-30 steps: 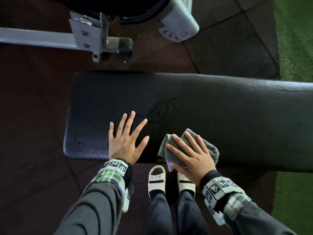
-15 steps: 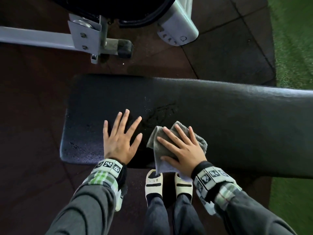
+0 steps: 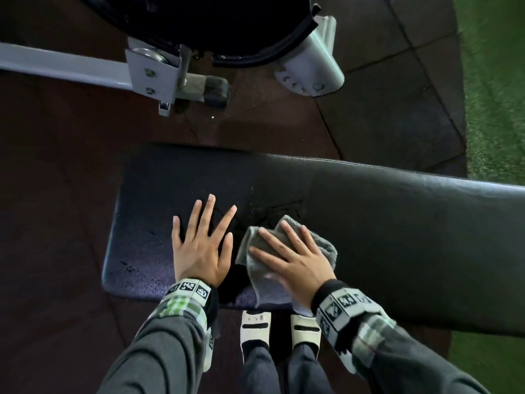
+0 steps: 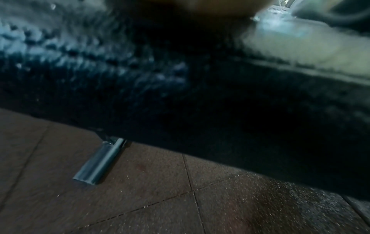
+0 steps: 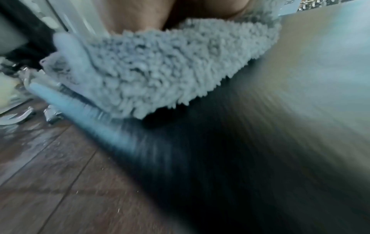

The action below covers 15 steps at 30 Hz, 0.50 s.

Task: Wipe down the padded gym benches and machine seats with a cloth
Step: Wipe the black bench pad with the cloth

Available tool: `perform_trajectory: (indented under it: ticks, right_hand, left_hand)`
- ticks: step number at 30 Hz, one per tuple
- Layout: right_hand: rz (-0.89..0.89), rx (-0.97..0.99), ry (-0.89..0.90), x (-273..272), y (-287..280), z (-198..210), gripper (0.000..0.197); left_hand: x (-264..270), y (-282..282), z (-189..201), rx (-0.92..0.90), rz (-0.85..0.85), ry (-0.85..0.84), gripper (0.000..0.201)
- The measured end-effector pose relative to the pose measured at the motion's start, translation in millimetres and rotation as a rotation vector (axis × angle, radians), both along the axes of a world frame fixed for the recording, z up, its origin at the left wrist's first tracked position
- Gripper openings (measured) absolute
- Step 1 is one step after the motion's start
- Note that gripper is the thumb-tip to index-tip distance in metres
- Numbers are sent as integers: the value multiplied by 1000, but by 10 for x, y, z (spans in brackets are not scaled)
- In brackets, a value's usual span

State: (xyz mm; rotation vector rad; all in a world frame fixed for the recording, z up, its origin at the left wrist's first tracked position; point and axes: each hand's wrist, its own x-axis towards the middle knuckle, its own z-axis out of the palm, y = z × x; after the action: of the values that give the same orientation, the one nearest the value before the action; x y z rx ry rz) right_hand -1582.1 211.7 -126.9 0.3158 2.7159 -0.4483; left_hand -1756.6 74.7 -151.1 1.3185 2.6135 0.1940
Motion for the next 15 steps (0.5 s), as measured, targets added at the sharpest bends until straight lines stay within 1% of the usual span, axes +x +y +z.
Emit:
perform_trajectory:
  ticks: [2, 3, 4, 6, 7, 8, 11, 12, 13, 14, 15]
  right_hand:
    - [-23, 37, -11, -211, 169, 12, 120]
    - [-68, 53, -14, -276, 263, 18, 116]
    - [-133, 62, -5, -319, 372, 47, 106]
    - [-299, 105, 86, -276, 577, 36, 70]
    - [-367, 117, 115, -191, 657, 15, 57]
    - [-406, 121, 119, -83, 702, 0, 52]
    - [-450, 160, 161, 275, 602, -19, 50]
    - [-430, 157, 166, 368, 510, -16, 51]
    - [-381, 157, 159, 430, 402, -18, 56]
    - [-316, 147, 132, 438, 286, -14, 69]
    - [-241, 108, 81, 395, 178, -2, 88]
  left_hand:
    - [-11, 3, -1, -5, 0, -7, 53]
    - [-7, -3, 0, -10, 1, -11, 53]
    - [-9, -2, 1, -14, 5, -15, 52]
    - [-4, 5, 9, -16, 13, -22, 53]
    - [1, 7, 16, -18, 13, -22, 53]
    - [4, 8, 21, -21, 11, -23, 53]
    - [0, 9, 30, -23, 12, -28, 53]
    - [0, 9, 33, -23, 12, -29, 53]
    - [0, 9, 34, -22, 13, -30, 54]
    - [0, 8, 35, -20, 13, -31, 54]
    - [0, 8, 37, -17, 11, -32, 54]
